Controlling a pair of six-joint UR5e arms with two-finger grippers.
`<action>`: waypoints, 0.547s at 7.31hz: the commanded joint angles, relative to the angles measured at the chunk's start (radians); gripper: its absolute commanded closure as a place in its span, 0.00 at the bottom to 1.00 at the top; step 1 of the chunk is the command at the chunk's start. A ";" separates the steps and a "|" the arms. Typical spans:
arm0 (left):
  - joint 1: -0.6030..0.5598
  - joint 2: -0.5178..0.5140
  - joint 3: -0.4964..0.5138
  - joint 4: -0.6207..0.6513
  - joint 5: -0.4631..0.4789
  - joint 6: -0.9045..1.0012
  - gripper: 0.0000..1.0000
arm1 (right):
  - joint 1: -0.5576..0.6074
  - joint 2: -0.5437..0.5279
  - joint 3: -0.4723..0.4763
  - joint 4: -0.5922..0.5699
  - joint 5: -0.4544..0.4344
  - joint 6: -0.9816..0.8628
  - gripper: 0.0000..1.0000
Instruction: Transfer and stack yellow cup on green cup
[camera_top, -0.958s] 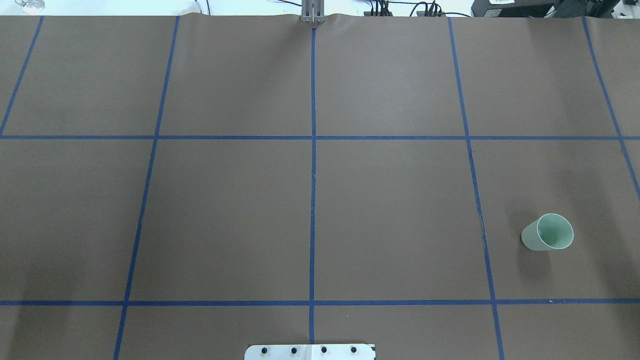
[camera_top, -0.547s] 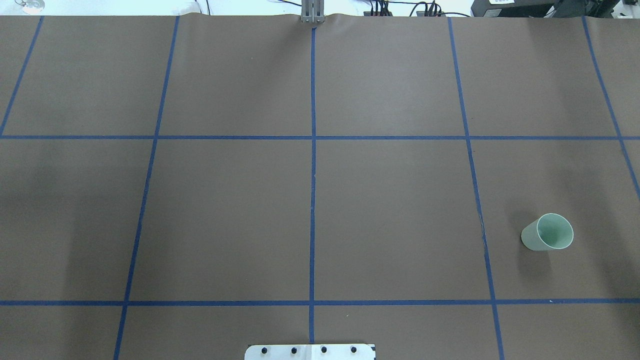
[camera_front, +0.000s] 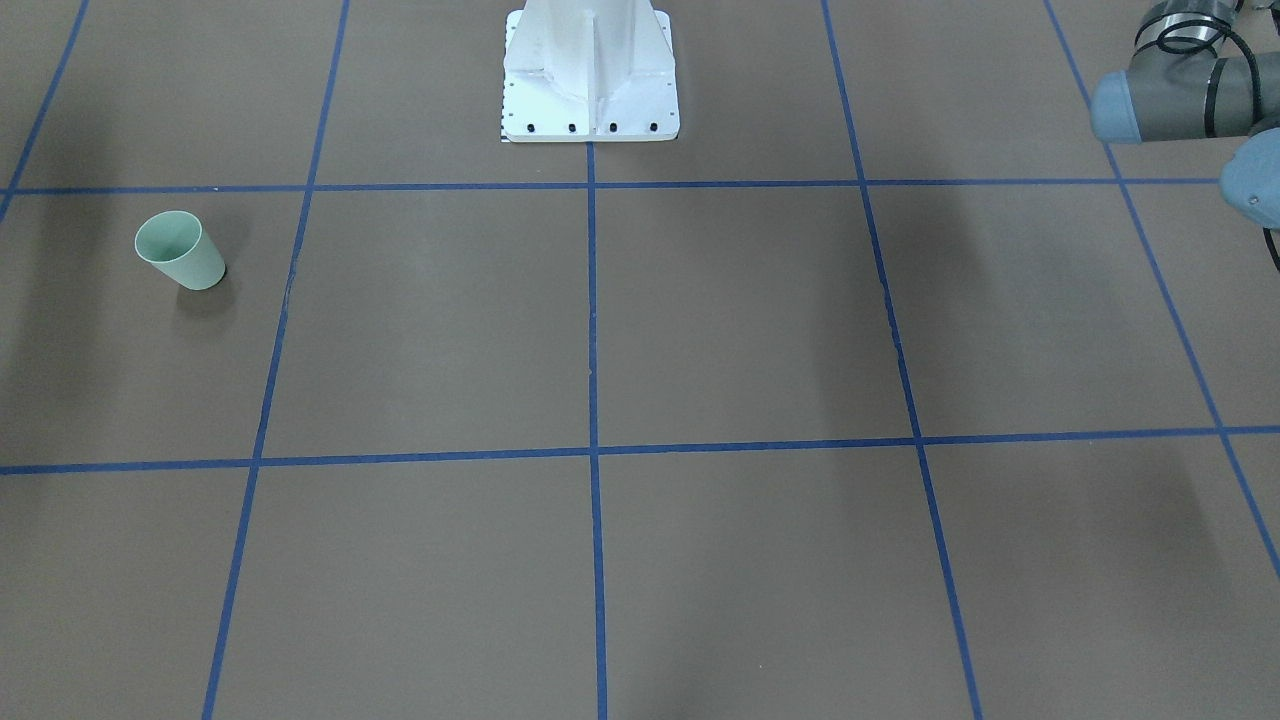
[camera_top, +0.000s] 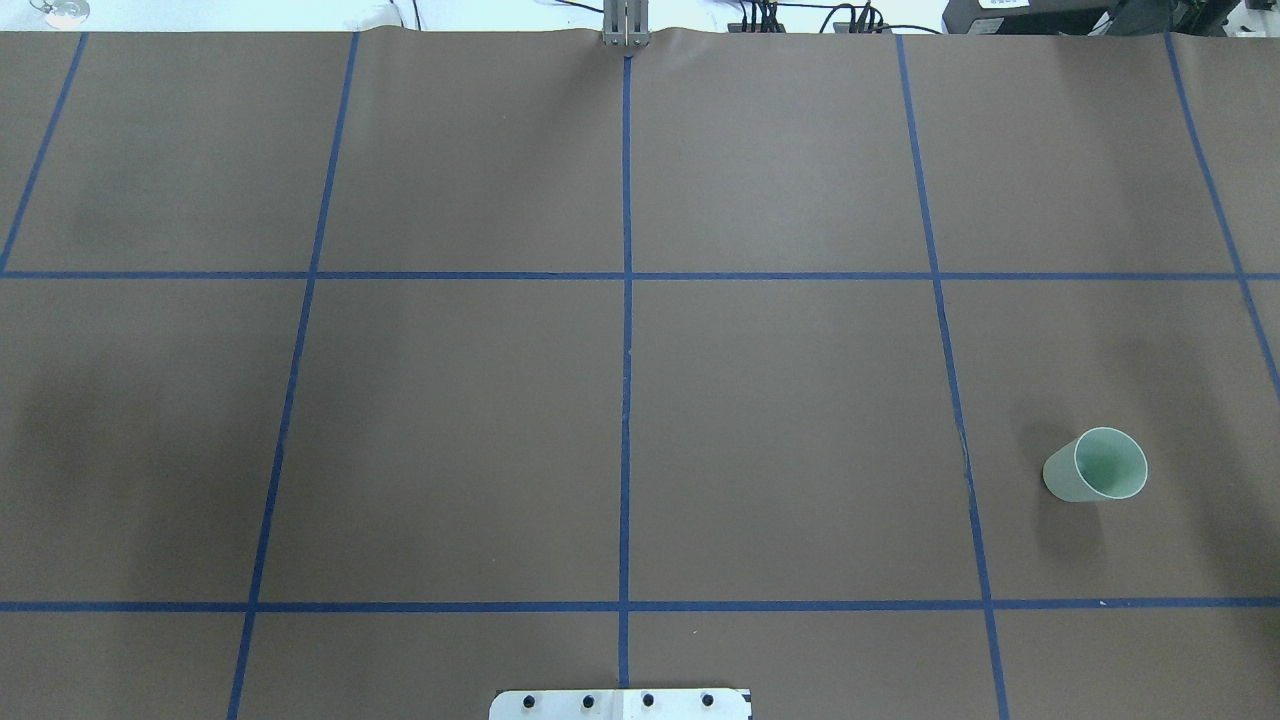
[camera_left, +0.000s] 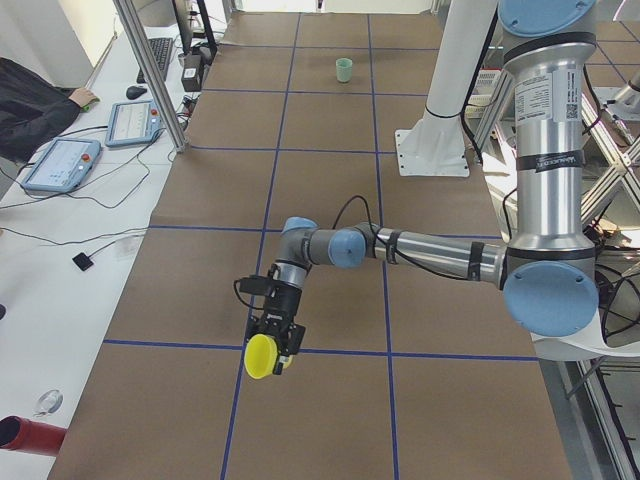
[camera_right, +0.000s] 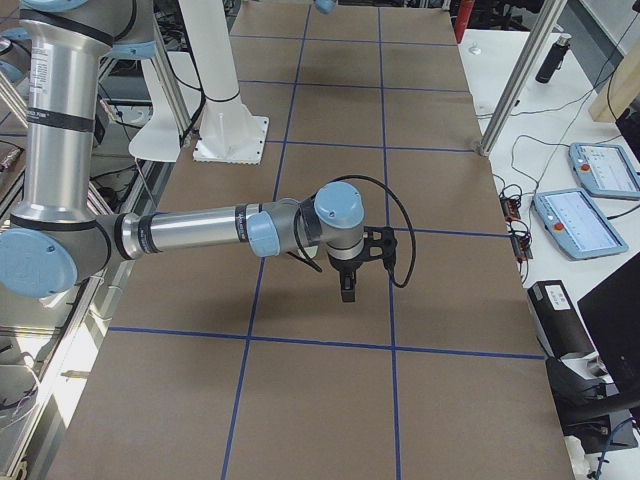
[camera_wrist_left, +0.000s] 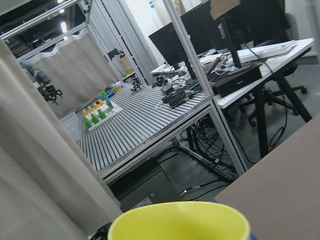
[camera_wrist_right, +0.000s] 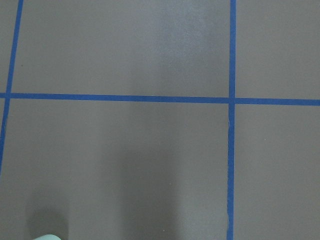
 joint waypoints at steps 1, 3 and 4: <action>0.002 -0.096 0.036 -0.157 -0.005 0.102 1.00 | 0.000 0.006 0.001 -0.001 0.001 0.002 0.00; 0.042 -0.116 0.087 -0.492 -0.067 0.146 1.00 | 0.000 0.007 0.000 -0.001 0.002 0.002 0.00; 0.045 -0.122 0.108 -0.569 -0.171 0.178 1.00 | 0.000 0.007 0.000 -0.002 0.007 0.002 0.00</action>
